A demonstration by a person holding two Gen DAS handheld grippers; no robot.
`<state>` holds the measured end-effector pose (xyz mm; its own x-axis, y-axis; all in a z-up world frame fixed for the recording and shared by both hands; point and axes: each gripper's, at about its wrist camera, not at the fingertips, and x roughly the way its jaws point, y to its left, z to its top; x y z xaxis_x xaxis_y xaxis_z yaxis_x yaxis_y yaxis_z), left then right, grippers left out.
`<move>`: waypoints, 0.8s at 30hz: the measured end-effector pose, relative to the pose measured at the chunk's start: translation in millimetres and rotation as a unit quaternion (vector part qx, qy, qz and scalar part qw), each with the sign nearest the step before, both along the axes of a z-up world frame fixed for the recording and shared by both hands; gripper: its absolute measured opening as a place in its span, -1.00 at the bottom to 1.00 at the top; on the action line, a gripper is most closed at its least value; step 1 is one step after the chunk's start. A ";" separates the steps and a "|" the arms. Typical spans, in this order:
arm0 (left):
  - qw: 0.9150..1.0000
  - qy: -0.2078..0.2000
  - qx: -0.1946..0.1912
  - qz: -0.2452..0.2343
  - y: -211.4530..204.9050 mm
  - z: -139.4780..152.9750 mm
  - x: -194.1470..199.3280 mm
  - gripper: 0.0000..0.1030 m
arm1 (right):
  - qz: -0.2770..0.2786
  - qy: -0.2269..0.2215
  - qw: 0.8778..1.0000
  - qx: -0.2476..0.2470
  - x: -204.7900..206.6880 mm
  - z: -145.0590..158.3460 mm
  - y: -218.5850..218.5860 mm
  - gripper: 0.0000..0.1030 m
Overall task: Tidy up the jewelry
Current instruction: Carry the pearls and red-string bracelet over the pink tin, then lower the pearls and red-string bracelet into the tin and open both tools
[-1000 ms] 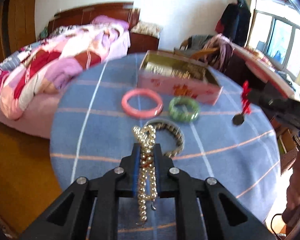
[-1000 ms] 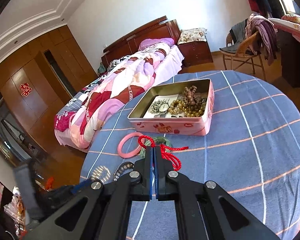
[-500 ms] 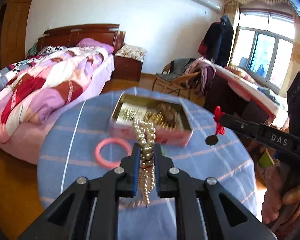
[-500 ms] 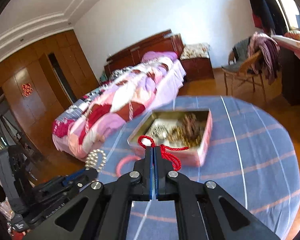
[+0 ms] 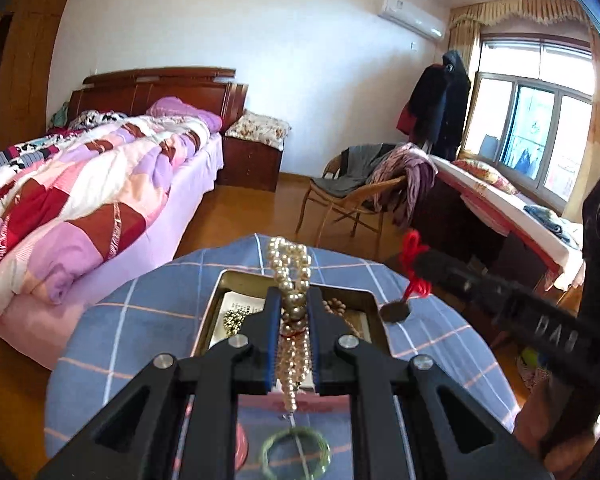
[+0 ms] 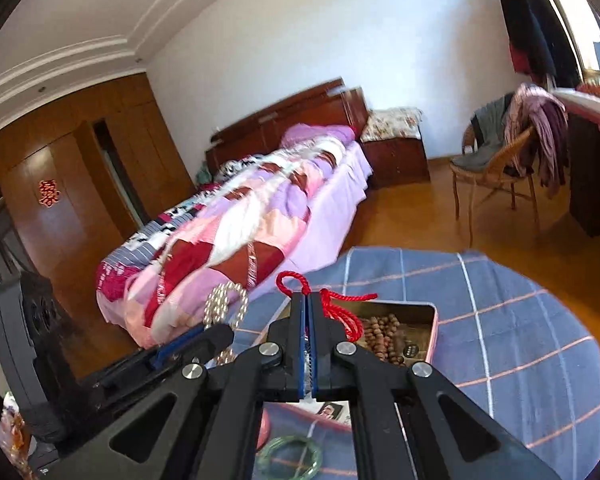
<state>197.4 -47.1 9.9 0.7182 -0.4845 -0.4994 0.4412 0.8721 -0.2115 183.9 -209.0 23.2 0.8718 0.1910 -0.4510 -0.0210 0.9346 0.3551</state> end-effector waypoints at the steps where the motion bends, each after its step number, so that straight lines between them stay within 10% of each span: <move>1: 1.000 0.004 0.005 0.000 -4.5 -5.2 6.9 -0.74 | -0.002 0.008 1.000 0.004 7.7 -7.5 -2.4 -0.99; 10: 0.997 0.062 0.041 -0.001 -32.7 -50.1 48.3 -0.73 | -0.014 0.063 0.998 0.014 65.7 -68.3 -21.3 -0.94; 13: 0.995 0.076 0.059 0.010 -36.4 -57.8 54.7 -0.60 | -0.024 0.086 0.996 0.017 73.8 -80.2 -28.1 -0.65; 15: 0.994 0.088 0.066 0.020 -35.0 -60.1 54.6 0.08 | -0.034 0.081 0.996 0.024 68.0 -83.7 -34.2 -0.04; 17: 0.995 0.072 0.069 0.030 -32.9 -56.8 47.5 0.17 | -0.048 0.067 0.996 0.032 58.7 -80.5 -37.7 0.22; 24: 0.995 0.053 0.076 0.029 -17.4 -41.0 20.5 0.19 | -0.090 0.059 0.994 0.035 10.3 -65.0 -42.2 0.22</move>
